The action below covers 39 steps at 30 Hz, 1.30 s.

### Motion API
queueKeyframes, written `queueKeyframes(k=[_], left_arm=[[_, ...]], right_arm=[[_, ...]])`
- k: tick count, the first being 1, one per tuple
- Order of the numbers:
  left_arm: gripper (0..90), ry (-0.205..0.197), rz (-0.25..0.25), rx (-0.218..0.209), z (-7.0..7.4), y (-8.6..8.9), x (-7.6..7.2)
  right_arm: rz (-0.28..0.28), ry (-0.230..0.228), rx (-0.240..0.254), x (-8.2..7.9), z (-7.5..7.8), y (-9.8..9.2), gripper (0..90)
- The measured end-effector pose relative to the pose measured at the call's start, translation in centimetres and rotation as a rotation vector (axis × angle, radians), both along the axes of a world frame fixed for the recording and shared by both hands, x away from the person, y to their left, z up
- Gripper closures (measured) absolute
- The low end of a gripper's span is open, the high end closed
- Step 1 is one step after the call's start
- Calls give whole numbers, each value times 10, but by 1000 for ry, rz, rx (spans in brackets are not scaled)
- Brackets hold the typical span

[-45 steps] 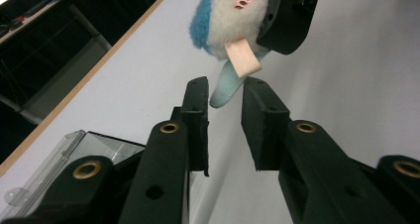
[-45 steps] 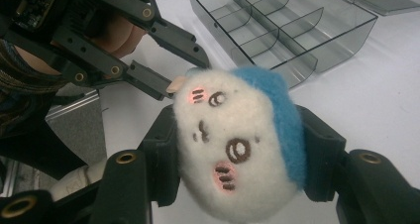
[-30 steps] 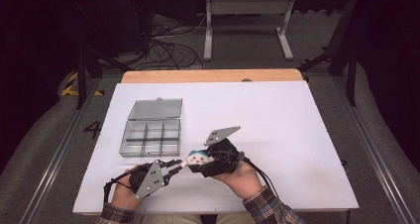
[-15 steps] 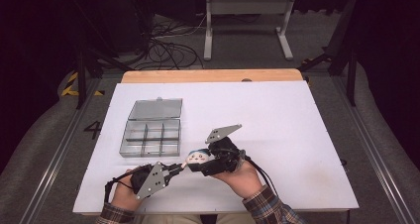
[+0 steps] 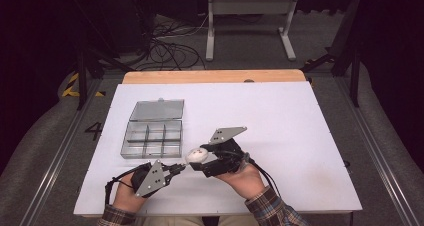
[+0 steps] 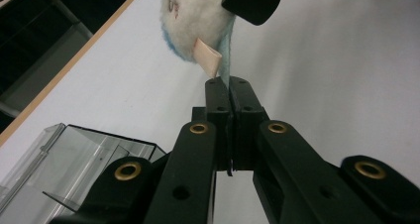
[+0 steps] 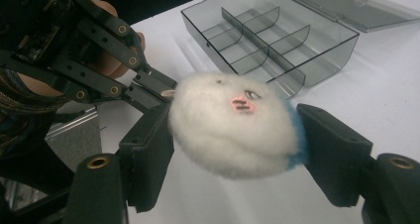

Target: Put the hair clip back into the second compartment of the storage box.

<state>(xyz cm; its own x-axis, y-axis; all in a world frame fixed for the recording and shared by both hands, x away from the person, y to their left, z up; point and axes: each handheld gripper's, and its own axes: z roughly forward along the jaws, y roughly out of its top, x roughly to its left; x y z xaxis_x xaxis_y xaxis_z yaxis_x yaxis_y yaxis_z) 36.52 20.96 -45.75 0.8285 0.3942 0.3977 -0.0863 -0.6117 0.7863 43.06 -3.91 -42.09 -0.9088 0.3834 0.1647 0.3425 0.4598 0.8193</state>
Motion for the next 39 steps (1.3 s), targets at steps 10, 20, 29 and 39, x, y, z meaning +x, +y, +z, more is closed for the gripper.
queueKeyframes(k=[10, 20, 29, 39], left_arm=[[887, 13, 44, -8, 1, 6, 2], [887, 34, 66, -32, 1, 9, 5], [887, 43, 114, -45, 1, 15, 8], [886, 58, 170, -59, 1, 20, 10]], right_arm=[[-38, -78, 46, -1, 4, -10, 292], [-81, -145, 77, -4, 4, -21, 260], [-130, -184, 109, -4, 4, -34, 200], [-184, -206, 118, -4, 0, -54, 146]])
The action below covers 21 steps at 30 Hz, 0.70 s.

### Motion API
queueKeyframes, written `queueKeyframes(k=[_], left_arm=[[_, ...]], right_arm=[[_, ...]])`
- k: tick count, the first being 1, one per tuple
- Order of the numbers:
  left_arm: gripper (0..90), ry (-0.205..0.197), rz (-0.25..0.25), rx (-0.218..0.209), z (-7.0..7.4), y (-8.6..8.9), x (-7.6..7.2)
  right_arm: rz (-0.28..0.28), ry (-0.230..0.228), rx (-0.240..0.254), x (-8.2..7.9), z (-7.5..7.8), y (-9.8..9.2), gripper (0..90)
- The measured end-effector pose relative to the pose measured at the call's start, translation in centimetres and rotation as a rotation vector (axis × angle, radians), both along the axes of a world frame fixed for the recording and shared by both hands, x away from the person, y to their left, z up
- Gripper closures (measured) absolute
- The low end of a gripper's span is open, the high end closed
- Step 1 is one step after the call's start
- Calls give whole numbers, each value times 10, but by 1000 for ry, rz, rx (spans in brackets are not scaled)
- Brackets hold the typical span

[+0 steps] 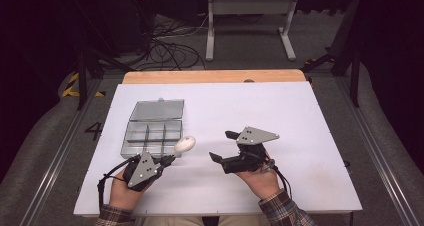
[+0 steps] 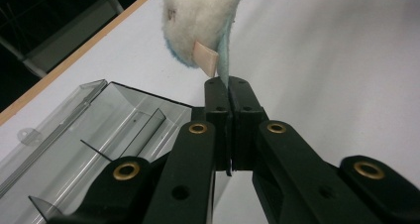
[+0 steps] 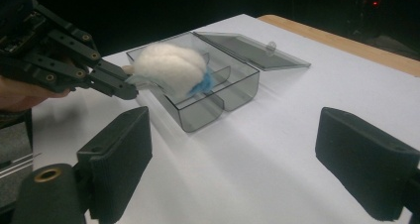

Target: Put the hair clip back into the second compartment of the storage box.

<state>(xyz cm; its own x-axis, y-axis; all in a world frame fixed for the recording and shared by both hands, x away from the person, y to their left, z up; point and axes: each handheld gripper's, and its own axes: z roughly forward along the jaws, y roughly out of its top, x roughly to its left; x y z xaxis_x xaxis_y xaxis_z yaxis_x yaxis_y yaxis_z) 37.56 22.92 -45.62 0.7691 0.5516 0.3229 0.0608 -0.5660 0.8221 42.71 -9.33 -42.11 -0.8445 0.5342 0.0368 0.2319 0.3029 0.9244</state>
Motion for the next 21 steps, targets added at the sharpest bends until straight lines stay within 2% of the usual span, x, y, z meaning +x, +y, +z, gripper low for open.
queueKeyframes(k=[7, 13, 21], left_arm=[[887, -4, 35, -18, 1, 4, 2], [886, 16, 61, -49, 2, 11, 3], [887, 31, 121, -68, 3, 20, 6]], right_arm=[[-38, -16, 4, 0, -3, -13, 117], [-35, -9, 24, 1, -6, -25, 67], [-64, -15, 42, 2, -9, -39, 42]])
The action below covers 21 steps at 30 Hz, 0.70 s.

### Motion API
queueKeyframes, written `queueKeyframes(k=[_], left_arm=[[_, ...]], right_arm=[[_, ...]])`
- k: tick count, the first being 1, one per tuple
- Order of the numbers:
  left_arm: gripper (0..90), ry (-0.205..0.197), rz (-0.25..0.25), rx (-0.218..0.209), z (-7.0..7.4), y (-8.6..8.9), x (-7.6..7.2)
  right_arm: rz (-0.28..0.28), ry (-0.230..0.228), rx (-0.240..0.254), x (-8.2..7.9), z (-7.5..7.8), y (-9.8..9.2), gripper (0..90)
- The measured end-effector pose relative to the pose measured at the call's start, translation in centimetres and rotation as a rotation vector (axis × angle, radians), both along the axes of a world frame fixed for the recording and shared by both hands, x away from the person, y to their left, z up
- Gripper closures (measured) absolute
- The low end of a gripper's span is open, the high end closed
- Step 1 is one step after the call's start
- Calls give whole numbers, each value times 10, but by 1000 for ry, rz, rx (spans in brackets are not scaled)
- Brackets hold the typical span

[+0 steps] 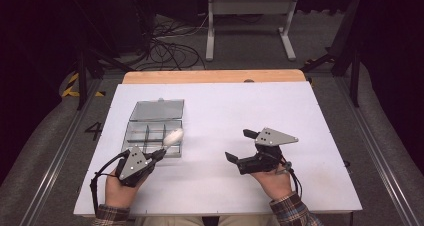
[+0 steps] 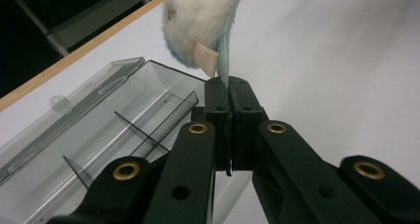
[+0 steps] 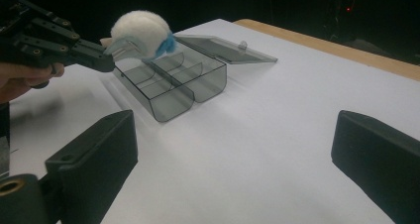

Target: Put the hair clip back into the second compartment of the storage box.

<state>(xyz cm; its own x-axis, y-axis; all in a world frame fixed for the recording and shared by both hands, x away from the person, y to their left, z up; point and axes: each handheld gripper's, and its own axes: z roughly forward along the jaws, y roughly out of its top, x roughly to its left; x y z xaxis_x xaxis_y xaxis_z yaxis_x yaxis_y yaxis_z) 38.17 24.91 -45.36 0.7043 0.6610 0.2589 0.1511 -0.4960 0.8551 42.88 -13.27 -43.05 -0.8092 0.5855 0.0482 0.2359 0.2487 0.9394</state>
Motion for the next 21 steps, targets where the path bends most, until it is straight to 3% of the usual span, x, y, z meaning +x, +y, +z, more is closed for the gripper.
queueKeyframes(k=[9, 21], left_arm=[[886, 11, 68, -32, 1, 10, 2], [886, 31, 123, -48, 0, 20, 5]], right_arm=[[-52, 2, -22, 3, -6, -18, 6], [-103, -29, -4, 4, -10, -44, 0]])
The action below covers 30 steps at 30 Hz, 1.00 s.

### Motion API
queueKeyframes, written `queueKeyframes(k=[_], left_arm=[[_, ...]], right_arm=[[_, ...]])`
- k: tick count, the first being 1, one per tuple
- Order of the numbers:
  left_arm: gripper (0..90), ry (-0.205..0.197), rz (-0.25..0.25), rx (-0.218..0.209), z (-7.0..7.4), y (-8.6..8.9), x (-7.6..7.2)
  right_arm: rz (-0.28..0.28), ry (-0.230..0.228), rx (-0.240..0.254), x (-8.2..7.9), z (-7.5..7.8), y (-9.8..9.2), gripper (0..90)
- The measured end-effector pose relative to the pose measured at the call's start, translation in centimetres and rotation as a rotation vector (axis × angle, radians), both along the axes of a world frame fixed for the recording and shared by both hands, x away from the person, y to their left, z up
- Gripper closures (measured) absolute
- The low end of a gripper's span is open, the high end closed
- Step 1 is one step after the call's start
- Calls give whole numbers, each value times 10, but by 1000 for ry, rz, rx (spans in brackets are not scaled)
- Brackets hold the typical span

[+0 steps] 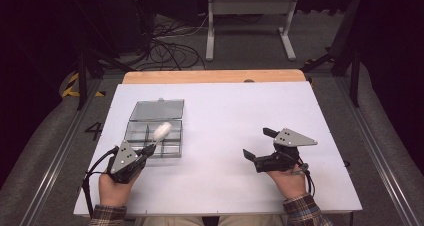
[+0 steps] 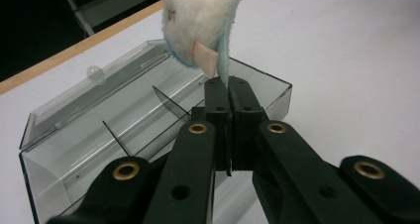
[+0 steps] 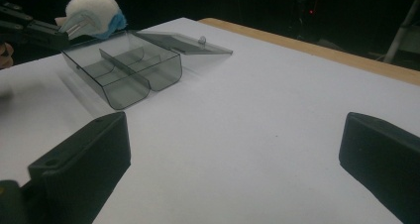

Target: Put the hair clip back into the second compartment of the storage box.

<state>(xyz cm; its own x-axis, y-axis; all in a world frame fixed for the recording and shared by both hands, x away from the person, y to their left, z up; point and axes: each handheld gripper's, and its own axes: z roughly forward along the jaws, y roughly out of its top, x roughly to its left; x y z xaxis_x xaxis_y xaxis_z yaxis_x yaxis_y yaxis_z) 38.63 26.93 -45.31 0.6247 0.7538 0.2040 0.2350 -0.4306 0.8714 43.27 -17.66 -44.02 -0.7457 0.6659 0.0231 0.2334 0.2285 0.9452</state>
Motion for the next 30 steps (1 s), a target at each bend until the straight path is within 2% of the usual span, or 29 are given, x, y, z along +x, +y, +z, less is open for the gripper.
queueKeyframes(k=[9, 17, 26, 30], left_arm=[[886, 24, 57, -16, 0, 10, 2], [886, 63, 115, -11, -3, 17, 8], [885, 93, 151, 6, -6, 19, 18], [884, 106, 163, 12, -8, 19, 23]], right_arm=[[-48, -22, 15, -1, -4, -18, 0], [-92, -25, 22, -2, -4, -34, 0], [-124, -22, 37, -4, -7, -46, 1], [-136, -35, 35, -4, -8, -51, 0]])
